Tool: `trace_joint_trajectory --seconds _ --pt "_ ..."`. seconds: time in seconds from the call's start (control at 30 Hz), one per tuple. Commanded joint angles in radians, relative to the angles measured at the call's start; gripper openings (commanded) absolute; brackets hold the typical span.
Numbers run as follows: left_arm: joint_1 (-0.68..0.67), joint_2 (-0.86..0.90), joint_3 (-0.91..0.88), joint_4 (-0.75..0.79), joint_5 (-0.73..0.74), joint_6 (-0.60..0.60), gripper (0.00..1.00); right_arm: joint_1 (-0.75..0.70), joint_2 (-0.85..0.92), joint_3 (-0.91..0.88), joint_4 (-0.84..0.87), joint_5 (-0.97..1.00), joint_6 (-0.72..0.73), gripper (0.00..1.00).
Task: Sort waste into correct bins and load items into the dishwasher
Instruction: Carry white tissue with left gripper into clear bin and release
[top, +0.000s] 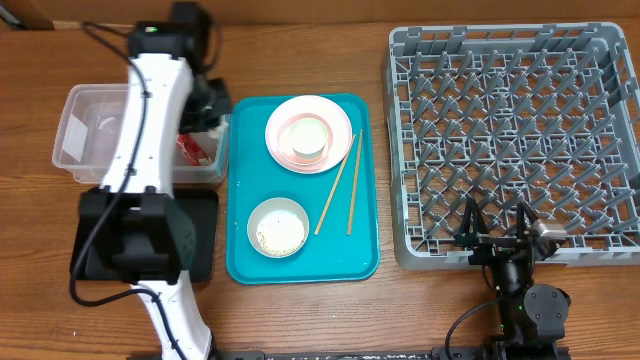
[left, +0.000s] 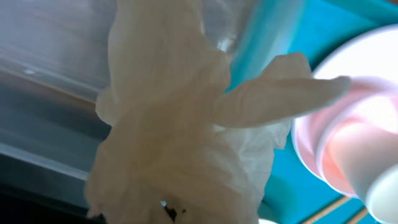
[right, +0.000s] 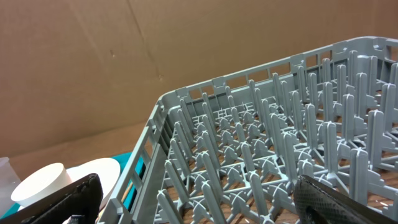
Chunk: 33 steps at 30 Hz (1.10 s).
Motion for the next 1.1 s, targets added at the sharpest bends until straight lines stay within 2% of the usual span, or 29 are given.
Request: trace_joint_trajectory --seconds 0.0,0.2,0.47,0.57,0.63,0.7,0.73,0.77,0.8,0.87,1.0,1.07 --pt "0.079 -0.025 0.02 0.002 -0.014 -0.015 0.04 0.005 -0.01 -0.01 0.007 0.011 -0.007 1.0" --pt "0.137 -0.025 -0.031 0.05 -0.021 -0.018 0.04 0.005 -0.01 -0.01 0.007 0.012 -0.007 1.0" --pt "0.145 -0.025 -0.235 0.211 -0.044 -0.021 0.04 0.005 -0.01 -0.01 0.007 0.012 -0.007 1.0" --pt "0.153 -0.025 -0.272 0.24 -0.043 -0.023 0.07 0.005 -0.01 -0.01 0.007 0.012 -0.007 1.0" --pt "0.154 -0.025 -0.271 0.241 -0.044 -0.022 0.17 0.005 -0.01 -0.01 0.007 0.012 -0.007 1.0" --pt "0.158 -0.025 -0.27 0.241 -0.045 -0.021 0.21 0.005 -0.01 -0.01 0.007 0.012 -0.007 1.0" --pt "0.159 -0.025 -0.27 0.241 -0.048 -0.021 0.27 0.005 -0.01 -0.01 0.007 0.012 -0.007 1.0" --pt "0.159 -0.025 -0.27 0.241 -0.055 -0.021 0.34 0.005 -0.01 -0.01 0.007 0.012 -0.007 1.0" --pt "0.159 -0.025 -0.27 0.241 -0.063 -0.021 0.5 0.005 -0.01 -0.01 0.007 0.012 -0.007 1.0" --pt "0.159 -0.025 -0.27 0.24 -0.065 -0.021 0.65 0.005 -0.01 -0.01 0.007 0.012 -0.007 1.0" --pt "0.158 -0.027 -0.26 0.24 -0.007 -0.014 0.68 0.005 -0.01 -0.01 0.007 0.012 -0.007 1.0" --pt "0.155 -0.034 -0.232 0.236 0.076 0.048 0.68 0.005 -0.01 -0.01 0.007 0.012 -0.007 1.0"
